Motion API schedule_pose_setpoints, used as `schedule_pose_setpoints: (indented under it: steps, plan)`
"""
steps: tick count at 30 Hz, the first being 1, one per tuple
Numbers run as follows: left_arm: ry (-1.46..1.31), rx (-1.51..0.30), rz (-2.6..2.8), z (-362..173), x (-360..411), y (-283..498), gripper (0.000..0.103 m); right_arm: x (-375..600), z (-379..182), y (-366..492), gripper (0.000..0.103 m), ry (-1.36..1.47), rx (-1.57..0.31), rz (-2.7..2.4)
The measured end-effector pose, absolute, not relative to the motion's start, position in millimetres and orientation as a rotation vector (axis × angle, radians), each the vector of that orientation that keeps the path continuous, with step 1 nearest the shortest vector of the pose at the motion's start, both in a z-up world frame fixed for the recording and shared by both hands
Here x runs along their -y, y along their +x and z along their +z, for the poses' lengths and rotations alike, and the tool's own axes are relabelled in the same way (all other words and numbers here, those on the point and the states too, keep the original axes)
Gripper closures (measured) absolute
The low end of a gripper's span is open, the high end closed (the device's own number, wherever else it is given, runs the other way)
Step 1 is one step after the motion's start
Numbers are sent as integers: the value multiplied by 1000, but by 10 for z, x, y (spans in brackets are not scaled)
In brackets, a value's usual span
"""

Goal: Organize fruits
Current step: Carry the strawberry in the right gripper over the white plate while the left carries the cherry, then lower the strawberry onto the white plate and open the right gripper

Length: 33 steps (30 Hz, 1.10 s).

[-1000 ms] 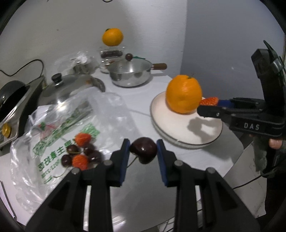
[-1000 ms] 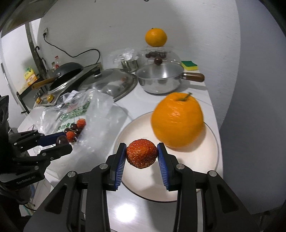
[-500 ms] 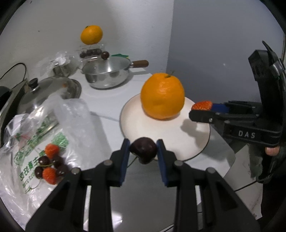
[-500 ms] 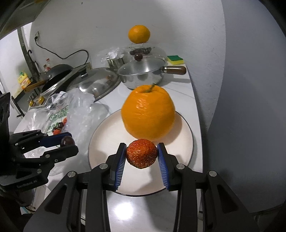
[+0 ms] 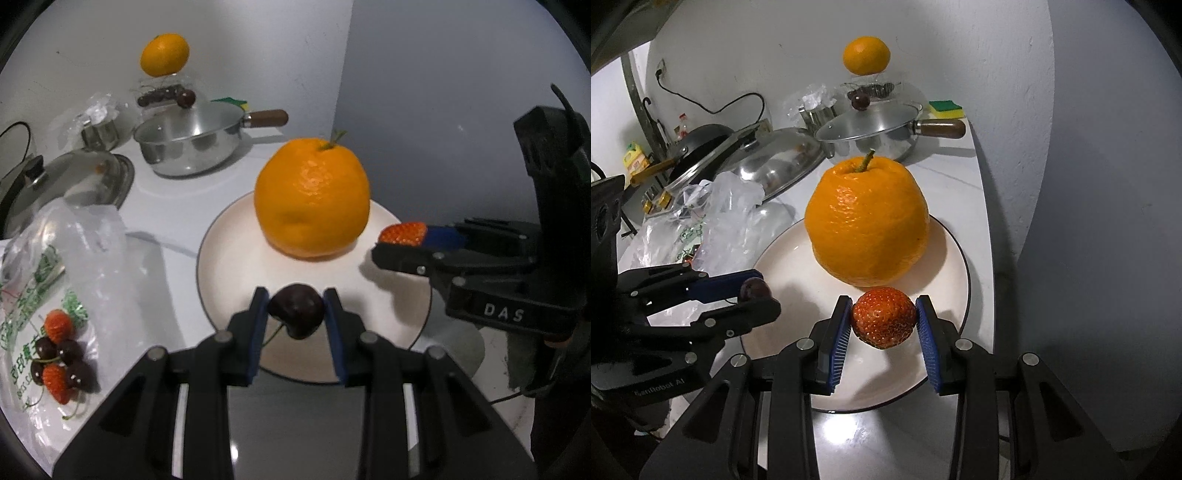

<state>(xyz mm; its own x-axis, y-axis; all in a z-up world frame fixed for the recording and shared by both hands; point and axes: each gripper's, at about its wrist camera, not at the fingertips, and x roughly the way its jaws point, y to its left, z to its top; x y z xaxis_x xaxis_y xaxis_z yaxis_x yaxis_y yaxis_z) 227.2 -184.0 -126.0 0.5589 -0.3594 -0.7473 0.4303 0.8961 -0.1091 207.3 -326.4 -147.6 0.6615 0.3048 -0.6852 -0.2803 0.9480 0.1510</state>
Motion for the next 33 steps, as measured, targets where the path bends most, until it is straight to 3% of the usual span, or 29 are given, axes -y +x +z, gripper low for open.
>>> schedule_pose_setpoints:
  steps: [22,27,33]
  plan:
    - [56,-909,-450,-1442,1852,2416,68,3175,-1621,2228,66,4,-825,314]
    - [62,-903,-441,-1407,1834,2401,68,3166,-1583,2212,51,3,-811,307]
    - [70,-892,-446,-1355,1824,2335,68,3150,-1558,2192,49,2,-811,298]
